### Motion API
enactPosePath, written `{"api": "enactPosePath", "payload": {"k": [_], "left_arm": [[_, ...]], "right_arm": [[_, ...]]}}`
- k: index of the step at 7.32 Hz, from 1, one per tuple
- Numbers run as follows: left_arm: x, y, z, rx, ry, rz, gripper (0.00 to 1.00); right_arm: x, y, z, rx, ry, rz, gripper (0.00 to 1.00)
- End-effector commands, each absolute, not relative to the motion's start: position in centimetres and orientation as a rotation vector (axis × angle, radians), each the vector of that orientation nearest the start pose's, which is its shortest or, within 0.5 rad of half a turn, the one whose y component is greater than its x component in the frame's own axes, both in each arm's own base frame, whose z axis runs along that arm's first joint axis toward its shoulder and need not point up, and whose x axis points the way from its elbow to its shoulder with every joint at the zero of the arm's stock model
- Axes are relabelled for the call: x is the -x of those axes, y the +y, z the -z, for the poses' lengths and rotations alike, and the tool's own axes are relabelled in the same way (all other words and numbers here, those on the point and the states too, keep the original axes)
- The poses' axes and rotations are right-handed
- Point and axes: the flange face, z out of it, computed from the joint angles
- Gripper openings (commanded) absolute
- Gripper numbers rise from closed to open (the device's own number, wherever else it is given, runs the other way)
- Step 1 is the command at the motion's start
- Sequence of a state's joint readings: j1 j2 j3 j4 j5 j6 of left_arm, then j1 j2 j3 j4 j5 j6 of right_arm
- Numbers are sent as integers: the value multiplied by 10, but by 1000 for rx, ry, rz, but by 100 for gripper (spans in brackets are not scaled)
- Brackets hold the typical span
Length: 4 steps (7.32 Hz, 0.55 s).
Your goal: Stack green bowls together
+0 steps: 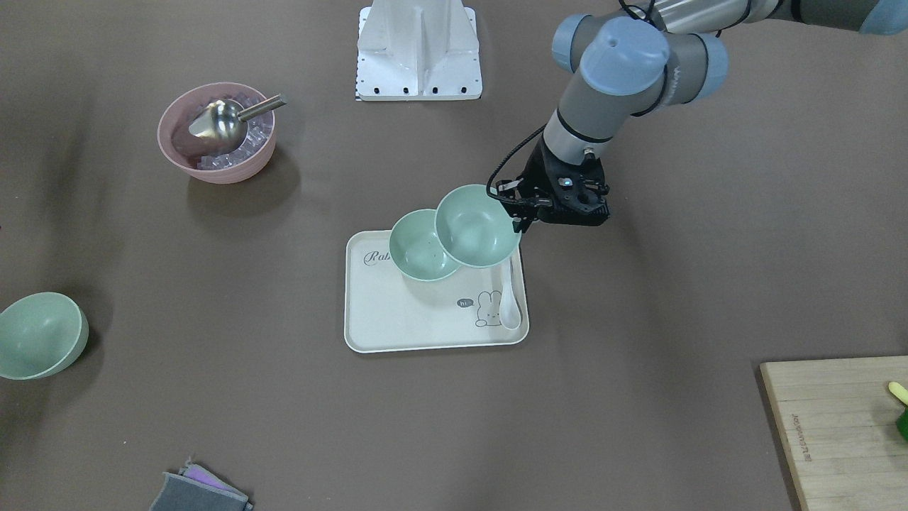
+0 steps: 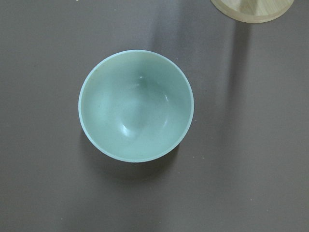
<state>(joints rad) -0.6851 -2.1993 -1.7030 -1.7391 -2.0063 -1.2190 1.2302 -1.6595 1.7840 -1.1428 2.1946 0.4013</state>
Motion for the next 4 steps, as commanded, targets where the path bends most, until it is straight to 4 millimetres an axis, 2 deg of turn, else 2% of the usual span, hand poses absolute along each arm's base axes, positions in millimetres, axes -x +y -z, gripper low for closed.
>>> {"api": "enactPosePath", "payload": {"k": [1, 2, 4], "left_arm": [[-512, -488, -193, -98, 953, 149, 0], [-524, -480, -196, -107, 942, 151, 0], [-533, -475, -199, -96, 937, 158, 0]], "right_arm": [[90, -476, -554, -277, -759, 117, 100], [89, -476, -554, -277, -760, 114, 100], [89, -476, -554, -277, -760, 114, 100]]}}
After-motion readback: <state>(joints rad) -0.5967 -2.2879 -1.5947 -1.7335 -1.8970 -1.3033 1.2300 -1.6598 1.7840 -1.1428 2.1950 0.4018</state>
